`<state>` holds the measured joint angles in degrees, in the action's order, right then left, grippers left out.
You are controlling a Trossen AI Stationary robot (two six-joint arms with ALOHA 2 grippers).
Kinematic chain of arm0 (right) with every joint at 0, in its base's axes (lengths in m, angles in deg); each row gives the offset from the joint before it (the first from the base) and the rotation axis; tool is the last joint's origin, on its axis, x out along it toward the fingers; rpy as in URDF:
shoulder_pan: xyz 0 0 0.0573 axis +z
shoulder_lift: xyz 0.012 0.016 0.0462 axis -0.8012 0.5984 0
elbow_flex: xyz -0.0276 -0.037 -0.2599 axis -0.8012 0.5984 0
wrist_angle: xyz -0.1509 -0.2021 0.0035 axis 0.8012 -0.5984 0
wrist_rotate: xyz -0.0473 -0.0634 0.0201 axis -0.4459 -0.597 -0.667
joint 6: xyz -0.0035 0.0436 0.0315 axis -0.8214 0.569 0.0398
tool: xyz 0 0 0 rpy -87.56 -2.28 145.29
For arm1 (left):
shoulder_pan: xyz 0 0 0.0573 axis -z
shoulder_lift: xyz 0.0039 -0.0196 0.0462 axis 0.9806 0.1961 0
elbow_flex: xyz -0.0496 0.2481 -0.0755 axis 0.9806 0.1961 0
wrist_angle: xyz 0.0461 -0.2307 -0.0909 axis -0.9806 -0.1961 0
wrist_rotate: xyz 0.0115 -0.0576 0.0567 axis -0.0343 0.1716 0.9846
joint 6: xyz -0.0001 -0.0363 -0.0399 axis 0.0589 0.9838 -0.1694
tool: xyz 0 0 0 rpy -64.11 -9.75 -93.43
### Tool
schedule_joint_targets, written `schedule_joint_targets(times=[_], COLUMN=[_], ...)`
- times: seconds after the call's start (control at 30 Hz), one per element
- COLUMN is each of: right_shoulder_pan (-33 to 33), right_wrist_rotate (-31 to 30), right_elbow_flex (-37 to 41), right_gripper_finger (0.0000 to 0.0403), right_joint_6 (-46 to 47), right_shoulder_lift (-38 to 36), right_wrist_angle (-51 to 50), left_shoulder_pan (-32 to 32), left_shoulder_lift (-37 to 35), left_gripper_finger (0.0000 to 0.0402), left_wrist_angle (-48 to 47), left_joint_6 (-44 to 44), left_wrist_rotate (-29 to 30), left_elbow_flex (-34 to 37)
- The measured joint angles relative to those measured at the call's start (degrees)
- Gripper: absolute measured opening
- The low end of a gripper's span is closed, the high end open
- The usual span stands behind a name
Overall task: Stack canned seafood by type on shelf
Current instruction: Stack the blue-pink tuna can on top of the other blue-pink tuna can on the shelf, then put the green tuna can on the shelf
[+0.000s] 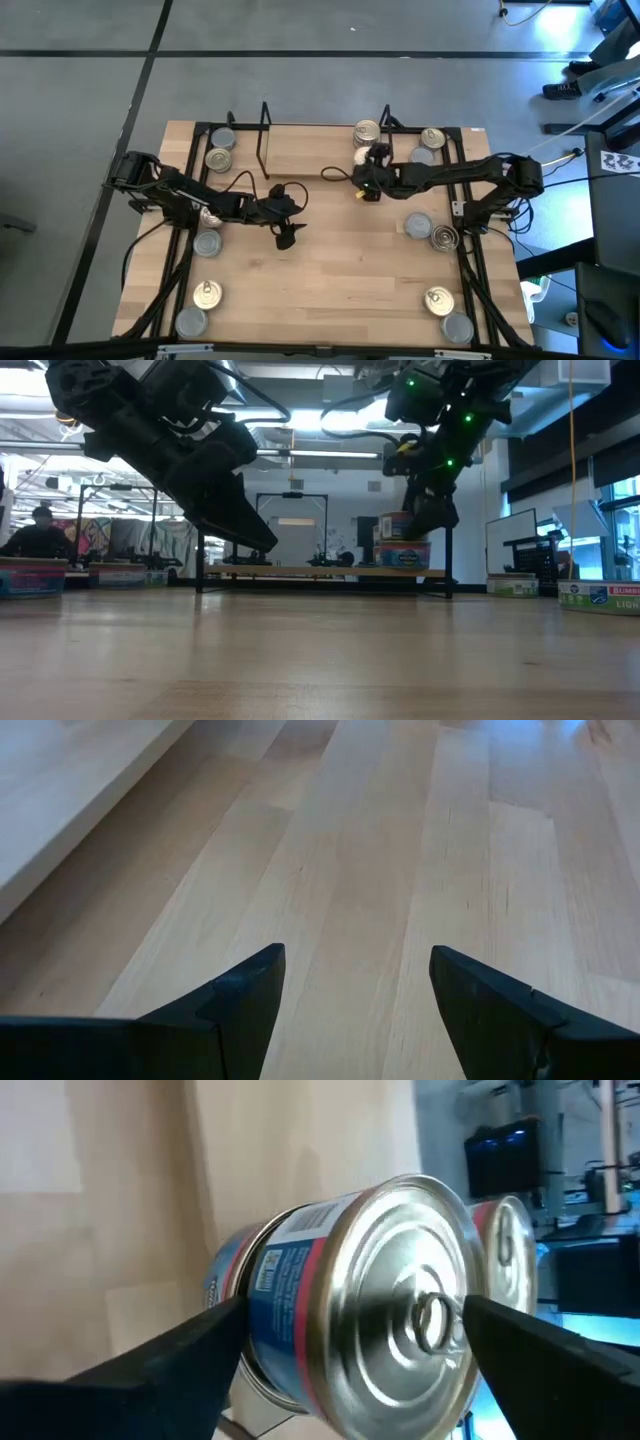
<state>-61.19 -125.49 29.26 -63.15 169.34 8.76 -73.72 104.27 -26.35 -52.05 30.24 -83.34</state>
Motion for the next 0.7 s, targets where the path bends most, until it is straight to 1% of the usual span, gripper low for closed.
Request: schedule_joint_targets(times=[0.2, 0.47, 0.7], right_shoulder_pan=[-0.2, -4.2, -3.9], right_wrist_rotate=[2.0, 2.0, 2.7], right_elbow_flex=[-3.5, -3.7, -3.7], right_gripper_finger=[0.0373, 0.0373, 0.0374], right_joint_6=[-0.1, 0.4, 0.4], right_shoulder_lift=[0.1, 0.1, -1.4], right_wrist_angle=[-4.1, -5.5, -5.4], left_shoulder_pan=[0.0, 0.0, 0.0], left_shoulder_lift=[0.0, 0.0, 0.0], left_gripper_finger=[0.0249, 0.0249, 0.0249], left_wrist_angle=[0.0, 0.0, -0.1], left_joint_6=[0.0, -0.1, -0.2], left_wrist_rotate=[0.0, 0.0, 0.0], left_elbow_flex=[0.0, 0.0, 0.0])
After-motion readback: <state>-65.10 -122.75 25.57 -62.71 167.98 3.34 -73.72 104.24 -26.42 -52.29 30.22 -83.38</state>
